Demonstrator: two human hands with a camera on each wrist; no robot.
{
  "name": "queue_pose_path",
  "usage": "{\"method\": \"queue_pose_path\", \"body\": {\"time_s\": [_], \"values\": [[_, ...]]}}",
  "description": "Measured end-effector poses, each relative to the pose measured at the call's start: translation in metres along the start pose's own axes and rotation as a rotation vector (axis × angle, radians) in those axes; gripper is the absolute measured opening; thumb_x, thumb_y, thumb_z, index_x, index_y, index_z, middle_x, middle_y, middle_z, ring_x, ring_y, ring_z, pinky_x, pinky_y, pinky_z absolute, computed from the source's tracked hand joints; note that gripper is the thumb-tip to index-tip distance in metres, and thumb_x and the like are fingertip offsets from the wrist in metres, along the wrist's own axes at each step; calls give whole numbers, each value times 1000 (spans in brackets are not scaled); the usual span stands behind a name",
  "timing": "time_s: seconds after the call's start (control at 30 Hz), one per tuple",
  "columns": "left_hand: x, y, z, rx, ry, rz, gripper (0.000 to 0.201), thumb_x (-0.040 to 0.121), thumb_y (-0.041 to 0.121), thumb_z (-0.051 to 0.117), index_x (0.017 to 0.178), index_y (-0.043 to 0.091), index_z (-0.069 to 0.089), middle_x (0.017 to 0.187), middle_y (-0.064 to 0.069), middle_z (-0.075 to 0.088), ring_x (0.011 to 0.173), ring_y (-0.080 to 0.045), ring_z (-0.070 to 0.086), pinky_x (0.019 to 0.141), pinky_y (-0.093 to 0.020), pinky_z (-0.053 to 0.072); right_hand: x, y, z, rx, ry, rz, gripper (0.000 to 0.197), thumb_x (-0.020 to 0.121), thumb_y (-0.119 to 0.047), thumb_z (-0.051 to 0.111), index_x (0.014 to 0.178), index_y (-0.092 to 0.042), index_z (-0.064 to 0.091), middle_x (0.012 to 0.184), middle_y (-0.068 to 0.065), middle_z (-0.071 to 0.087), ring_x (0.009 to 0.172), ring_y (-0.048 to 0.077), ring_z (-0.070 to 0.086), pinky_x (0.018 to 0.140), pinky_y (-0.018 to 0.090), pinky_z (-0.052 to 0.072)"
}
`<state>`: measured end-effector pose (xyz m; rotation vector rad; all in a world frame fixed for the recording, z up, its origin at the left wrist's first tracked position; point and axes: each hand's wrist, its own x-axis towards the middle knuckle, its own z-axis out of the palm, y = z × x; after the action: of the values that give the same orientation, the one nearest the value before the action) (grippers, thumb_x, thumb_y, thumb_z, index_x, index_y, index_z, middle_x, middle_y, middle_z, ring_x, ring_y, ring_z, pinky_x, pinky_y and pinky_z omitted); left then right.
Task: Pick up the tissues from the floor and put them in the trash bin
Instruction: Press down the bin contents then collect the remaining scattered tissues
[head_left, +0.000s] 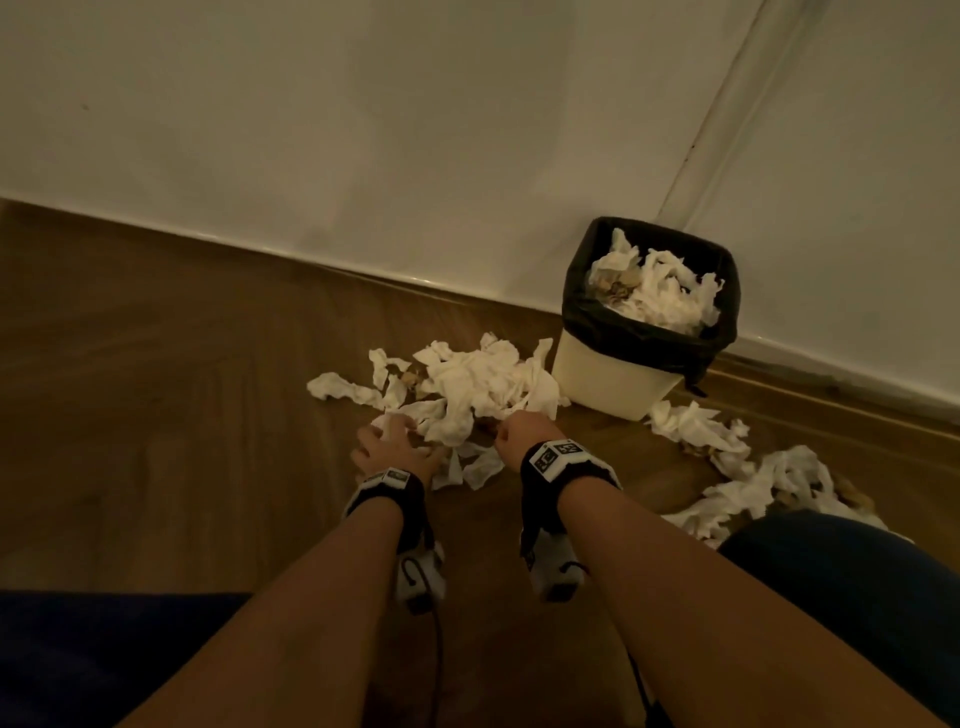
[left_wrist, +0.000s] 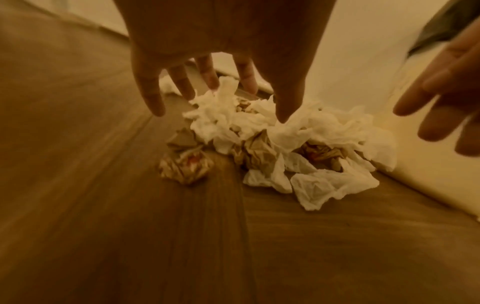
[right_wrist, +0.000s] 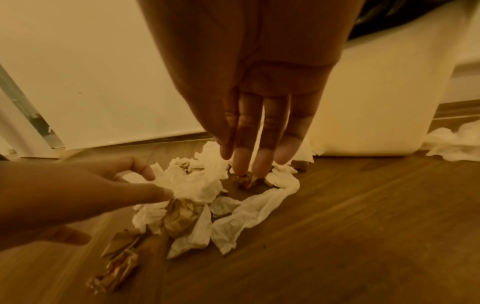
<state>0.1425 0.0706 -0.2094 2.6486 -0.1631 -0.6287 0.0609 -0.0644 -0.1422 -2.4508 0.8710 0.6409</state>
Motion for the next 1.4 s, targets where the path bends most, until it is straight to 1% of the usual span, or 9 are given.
{"method": "queue_pose_path", "body": {"time_s": [0.13, 0.27, 0.43, 0.7, 0.87, 0.97, 1.07, 1.17, 1.4], "values": [[4, 5, 10, -18, -22, -64, 43, 70, 60, 64, 101, 37, 46, 138, -7, 16, 122, -35, 25, 101, -48, 33, 6, 1, 7, -3, 32, 30, 32, 95, -17, 44, 64, -11, 45, 67, 6, 45, 71, 22, 49, 67, 27, 39], [13, 7, 12, 134, -145, -55, 46, 84, 54, 55, 120, 27, 49, 148, -10, 16, 132, -37, 23, 109, -47, 27, 8, 1, 9, -4, 26, 39, 34, 95, -17, 44, 61, -12, 43, 64, 4, 43, 73, 23, 50, 67, 27, 40], [17, 3, 11, 225, -197, 64, 48, 94, 38, 48, 133, 10, 43, 140, -13, 37, 130, -32, 35, 105, -41, 34, 10, 6, 9, -6, -19, 35, 24, 98, -18, 41, 90, -7, 60, 87, 12, 50, 82, 23, 50, 70, 27, 40], [20, -5, 7, -94, -173, 63, 29, 89, 3, 52, 118, 2, 54, 127, -19, 50, 114, -33, 52, 95, -39, 46, 12, 9, 11, 23, 24, 33, 24, 98, -21, 42, 95, -7, 62, 80, 9, 48, 73, 20, 47, 69, 26, 38], [23, -9, -11, -436, -206, -107, 30, 93, 13, 49, 122, 6, 55, 128, -19, 54, 114, -33, 52, 94, -36, 43, 19, 9, 12, 13, 3, 64, 28, 99, -14, 38, 100, 1, 63, 103, 17, 60, 103, 28, 58, 78, 31, 47], [20, -9, -26, -569, -173, -134, 33, 89, 45, 54, 94, 13, 58, 105, -14, 61, 88, -26, 55, 80, -33, 42, 23, 9, 21, 14, 18, 48, 28, 99, -14, 40, 88, -1, 62, 103, 13, 62, 104, 28, 58, 71, 29, 45], [28, -13, -30, -609, -151, -132, 24, 82, 35, 68, 81, 15, 53, 102, -17, 62, 81, -23, 54, 73, -29, 42, 31, 8, 36, 59, 39, 41, 29, 96, -18, 47, 120, -8, 59, 130, 13, 52, 116, 28, 51, 91, 32, 45], [30, -18, -31, -586, -168, -102, 19, 84, 6, 64, 101, 13, 59, 119, -16, 59, 90, -27, 56, 72, -27, 44, 40, 6, 51, 91, 19, 79, 46, 91, -26, 54, 136, -21, 42, 146, 12, 24, 132, 36, 30, 104, 40, 36], [32, -27, -26, -755, -297, -146, 40, 96, 3, 45, 131, 20, 52, 137, -15, 48, 120, -35, 50, 94, -37, 44, 51, -8, 77, -35, -4, 16, 43, 91, -31, 55, 132, -27, 46, 153, 11, 6, 139, 41, 7, 108, 51, 31]]}}
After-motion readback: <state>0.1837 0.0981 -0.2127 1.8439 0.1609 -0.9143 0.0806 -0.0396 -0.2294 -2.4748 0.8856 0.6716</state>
